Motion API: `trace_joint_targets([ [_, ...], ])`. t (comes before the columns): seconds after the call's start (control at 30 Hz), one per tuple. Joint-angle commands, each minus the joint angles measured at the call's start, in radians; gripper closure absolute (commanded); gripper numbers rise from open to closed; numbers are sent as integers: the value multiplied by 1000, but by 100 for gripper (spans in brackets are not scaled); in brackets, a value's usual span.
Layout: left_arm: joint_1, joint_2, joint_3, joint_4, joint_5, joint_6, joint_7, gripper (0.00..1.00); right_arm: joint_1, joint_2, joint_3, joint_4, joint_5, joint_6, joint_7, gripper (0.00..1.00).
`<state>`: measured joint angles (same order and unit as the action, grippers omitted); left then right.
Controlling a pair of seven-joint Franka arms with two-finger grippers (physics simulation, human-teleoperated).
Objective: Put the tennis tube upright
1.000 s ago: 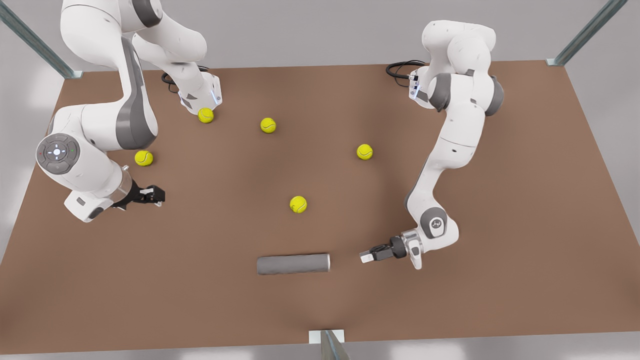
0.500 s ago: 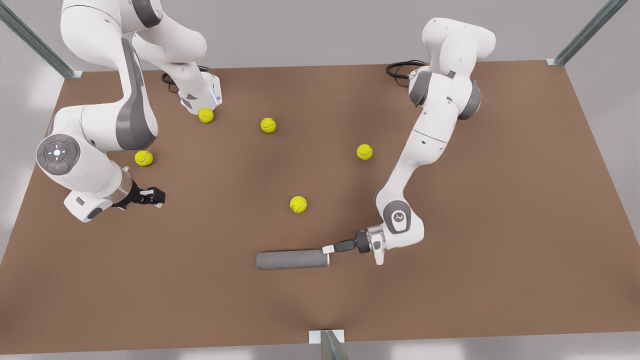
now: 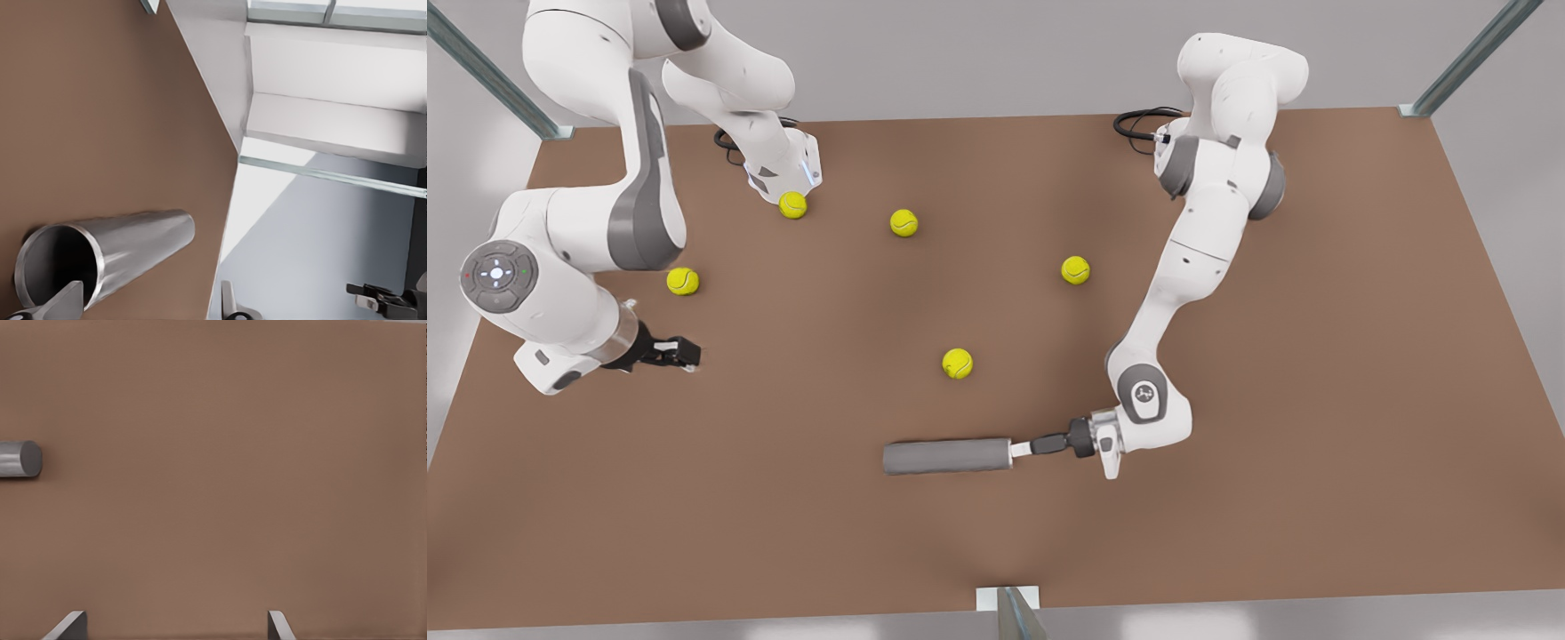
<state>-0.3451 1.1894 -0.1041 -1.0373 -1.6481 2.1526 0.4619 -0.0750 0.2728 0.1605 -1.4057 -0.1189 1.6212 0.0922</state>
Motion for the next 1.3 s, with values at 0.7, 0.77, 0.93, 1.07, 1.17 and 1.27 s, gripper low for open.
trace_joint_targets([
  [0.7, -32, 72, -100, 49, 2, 79, -28, 0, 4, 0, 4, 25, 2, 0, 26, 0],
  [0.77, -32, 72, -100, 49, 1, 79, -28, 0, -5, 0, 4, 48, 5, 0, 24, 0],
  [0.93, -32, 72, -100, 49, 1, 79, -28, 0, -8, 0, 1, 50, 4, 0, 15, 0],
  [1.07, -32, 70, -100, 49, 1, 78, -37, 47, -2, 0, 1, 50, 8, -1, 23, 0],
  [1.17, -28, 70, -100, 49, 1, 75, -35, 57, 1, 0, 1, 50, 8, 0, 26, 0],
  [1.27, -29, 70, -98, 49, 1, 75, -35, 67, 3, 0, 2, 50, 10, -1, 24, 0],
])
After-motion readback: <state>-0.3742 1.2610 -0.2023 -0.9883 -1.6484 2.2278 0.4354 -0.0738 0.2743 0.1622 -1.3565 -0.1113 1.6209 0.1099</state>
